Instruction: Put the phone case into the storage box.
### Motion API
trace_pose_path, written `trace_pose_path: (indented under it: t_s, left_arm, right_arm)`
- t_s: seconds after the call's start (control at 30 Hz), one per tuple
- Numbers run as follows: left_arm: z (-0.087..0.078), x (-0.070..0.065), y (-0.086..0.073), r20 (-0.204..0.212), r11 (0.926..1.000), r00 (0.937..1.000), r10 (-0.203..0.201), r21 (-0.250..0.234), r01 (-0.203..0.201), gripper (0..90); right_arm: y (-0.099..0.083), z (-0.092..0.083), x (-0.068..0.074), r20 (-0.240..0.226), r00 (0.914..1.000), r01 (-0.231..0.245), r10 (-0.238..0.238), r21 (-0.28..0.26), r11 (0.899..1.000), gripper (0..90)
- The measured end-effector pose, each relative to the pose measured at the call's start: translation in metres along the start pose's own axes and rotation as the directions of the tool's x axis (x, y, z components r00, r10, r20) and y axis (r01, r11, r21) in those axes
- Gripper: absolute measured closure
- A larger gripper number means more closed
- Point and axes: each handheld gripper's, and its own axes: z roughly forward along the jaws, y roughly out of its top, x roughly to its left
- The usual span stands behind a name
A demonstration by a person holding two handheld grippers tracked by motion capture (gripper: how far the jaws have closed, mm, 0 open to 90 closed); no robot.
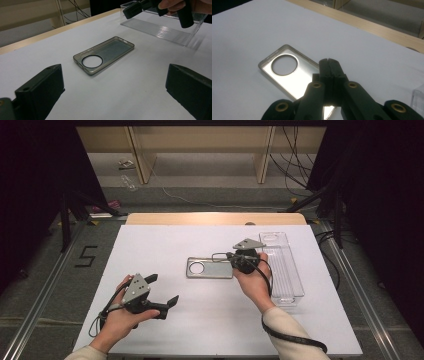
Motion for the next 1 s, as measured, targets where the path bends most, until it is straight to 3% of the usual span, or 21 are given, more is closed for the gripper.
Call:
trace_pose_path:
  t_s: [0.2,0.43,1.0]
  left_arm:
    - [0.0,0.0,0.0,0.002,1.0,1.0,-0.003,-0.001,0.003,1.4]
    - [0.0,0.0,-0.001,0.004,1.0,1.0,-0.005,-0.002,0.005,1.4]
    - [0.001,0.001,-0.002,0.005,1.0,1.0,-0.005,0.004,0.005,1.5]
  right_arm:
    - [0.011,0.029,-0.005,0.039,0.9992,0.001,-0.004,0.076,0.997,90.0]
    - [0.008,0.055,-0.008,0.057,0.9984,-0.009,0.001,0.143,0.99,90.0]
    - [0.004,0.086,-0.027,0.106,0.9937,-0.058,0.035,0.22,0.974,90.0]
